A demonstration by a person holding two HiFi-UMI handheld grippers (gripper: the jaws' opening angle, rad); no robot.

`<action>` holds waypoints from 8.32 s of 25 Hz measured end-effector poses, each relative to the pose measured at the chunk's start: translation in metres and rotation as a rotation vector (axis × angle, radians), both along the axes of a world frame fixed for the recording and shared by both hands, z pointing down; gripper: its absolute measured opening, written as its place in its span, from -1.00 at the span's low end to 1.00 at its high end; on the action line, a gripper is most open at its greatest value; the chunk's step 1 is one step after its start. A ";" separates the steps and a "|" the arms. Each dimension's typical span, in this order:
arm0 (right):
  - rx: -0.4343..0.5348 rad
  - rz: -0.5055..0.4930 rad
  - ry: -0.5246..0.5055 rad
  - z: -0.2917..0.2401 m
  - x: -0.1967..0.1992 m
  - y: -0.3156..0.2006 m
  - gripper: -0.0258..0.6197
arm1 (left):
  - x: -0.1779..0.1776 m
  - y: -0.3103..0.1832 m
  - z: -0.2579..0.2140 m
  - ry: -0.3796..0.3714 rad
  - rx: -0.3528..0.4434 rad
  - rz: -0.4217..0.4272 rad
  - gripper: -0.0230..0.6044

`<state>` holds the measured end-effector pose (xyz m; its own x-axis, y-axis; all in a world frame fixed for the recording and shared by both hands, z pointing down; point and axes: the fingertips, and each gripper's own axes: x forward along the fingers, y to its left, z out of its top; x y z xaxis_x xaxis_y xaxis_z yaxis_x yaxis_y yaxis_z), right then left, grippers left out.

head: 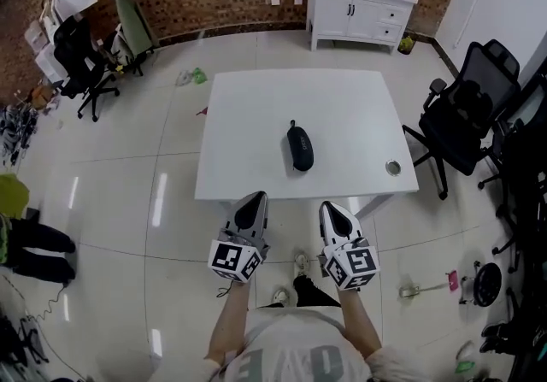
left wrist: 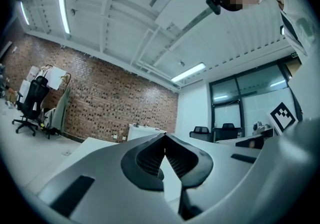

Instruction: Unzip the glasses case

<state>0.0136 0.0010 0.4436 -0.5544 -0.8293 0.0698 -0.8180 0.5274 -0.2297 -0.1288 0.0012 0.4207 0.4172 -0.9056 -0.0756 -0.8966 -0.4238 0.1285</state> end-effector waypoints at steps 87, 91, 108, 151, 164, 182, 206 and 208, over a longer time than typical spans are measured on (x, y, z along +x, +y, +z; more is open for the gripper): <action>-0.555 -0.086 0.616 0.203 -0.028 -0.205 -0.92 | 0.058 -0.285 0.161 -0.413 -0.507 0.333 -0.92; -0.537 -0.131 0.632 0.202 -0.035 -0.202 -0.92 | 0.086 -0.268 0.149 -0.405 -0.551 0.392 -0.92; -0.491 -0.074 0.677 0.190 0.025 -0.218 -0.92 | 0.121 -0.253 0.168 -0.317 -0.615 0.448 -0.92; -0.525 -0.088 0.602 0.202 0.002 -0.212 -0.92 | 0.116 -0.240 0.167 -0.229 -0.628 0.490 -0.92; -0.325 -0.470 0.752 0.193 -0.055 -0.141 -0.92 | 0.082 -0.220 0.153 -0.276 -0.603 0.364 -0.92; -0.293 -0.545 0.828 0.203 -0.045 -0.169 -0.92 | 0.077 -0.205 0.171 -0.262 -0.654 0.356 -0.92; -0.203 -0.602 0.833 0.193 -0.076 -0.245 -0.92 | 0.069 -0.212 0.156 -0.074 -0.702 0.290 -0.92; -0.255 -0.494 0.743 0.186 -0.067 -0.250 -0.92 | 0.073 -0.210 0.146 -0.015 -0.696 0.274 -0.92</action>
<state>-0.0535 -0.2491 0.6298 -0.5805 -0.4215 0.6967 -0.4972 0.8610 0.1067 -0.0554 -0.2089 0.5663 0.6311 -0.6054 0.4850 -0.7745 -0.4572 0.4372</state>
